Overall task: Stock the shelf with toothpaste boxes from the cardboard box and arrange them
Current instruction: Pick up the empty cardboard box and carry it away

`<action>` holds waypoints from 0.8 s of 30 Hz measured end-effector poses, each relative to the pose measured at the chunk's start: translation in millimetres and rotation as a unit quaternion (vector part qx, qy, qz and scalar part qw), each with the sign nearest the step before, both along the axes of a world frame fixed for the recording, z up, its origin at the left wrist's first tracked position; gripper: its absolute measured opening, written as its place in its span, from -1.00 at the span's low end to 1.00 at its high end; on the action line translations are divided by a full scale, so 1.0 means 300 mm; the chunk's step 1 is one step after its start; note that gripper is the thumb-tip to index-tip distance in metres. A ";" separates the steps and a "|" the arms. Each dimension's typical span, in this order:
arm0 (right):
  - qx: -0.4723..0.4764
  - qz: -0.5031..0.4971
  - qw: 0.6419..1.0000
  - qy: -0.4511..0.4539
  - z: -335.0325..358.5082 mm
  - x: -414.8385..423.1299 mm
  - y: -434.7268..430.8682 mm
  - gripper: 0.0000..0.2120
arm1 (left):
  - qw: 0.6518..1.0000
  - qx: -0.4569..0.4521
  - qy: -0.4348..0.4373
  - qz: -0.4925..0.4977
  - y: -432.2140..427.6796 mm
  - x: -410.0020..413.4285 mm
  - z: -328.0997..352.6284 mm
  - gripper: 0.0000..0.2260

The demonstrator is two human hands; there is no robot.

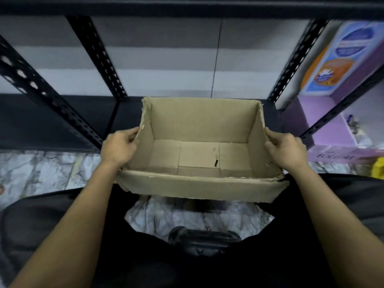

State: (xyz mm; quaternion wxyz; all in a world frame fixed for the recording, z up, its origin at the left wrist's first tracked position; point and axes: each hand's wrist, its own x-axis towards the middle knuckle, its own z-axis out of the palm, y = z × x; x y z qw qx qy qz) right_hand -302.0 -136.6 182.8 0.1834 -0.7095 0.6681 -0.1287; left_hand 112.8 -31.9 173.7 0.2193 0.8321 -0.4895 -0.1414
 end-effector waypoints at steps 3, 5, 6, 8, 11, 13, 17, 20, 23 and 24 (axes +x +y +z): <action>-0.034 -0.013 0.999 0.008 0.124 -0.036 -0.057 -0.58 | 1.000 0.003 -0.005 -0.029 -0.073 -0.017 0.160 -0.66; -0.052 -0.025 0.998 0.014 0.194 -0.067 -0.081 -0.59 | 0.999 -0.012 -0.003 -0.048 -0.106 -0.041 0.241 -0.61; -0.061 -0.031 0.998 0.017 0.228 -0.082 -0.086 -0.59 | 0.998 -0.023 -0.007 -0.058 -0.125 -0.059 0.274 -0.59; -0.081 -0.040 0.996 0.027 0.289 -0.110 -0.082 -0.61 | 0.996 -0.037 -0.015 -0.081 -0.167 -0.104 0.328 -0.61; -0.099 -0.065 0.993 0.030 0.373 -0.168 -0.057 -0.63 | 0.993 -0.030 -0.031 -0.114 -0.229 -0.170 0.386 -0.70; -0.098 -0.084 0.991 0.037 0.428 -0.233 -0.038 -0.64 | 0.990 -0.027 -0.037 -0.135 -0.260 -0.221 0.428 -0.70; -0.099 -0.117 0.987 0.053 0.554 -0.397 0.025 -0.64 | 0.981 -0.022 -0.035 -0.191 -0.317 -0.356 0.501 -0.66; -0.099 -0.134 0.986 0.026 0.628 -0.503 0.097 -0.60 | 0.973 -0.043 -0.034 -0.222 -0.353 -0.459 0.547 -0.65; -0.109 -0.146 0.983 0.006 0.657 -0.563 0.179 -0.55 | 0.969 -0.092 -0.060 -0.222 -0.368 -0.527 0.638 -0.69; -0.117 -0.152 0.981 0.004 0.660 -0.577 0.200 -0.54 | 0.965 -0.105 -0.084 -0.224 -0.369 -0.541 0.675 -0.70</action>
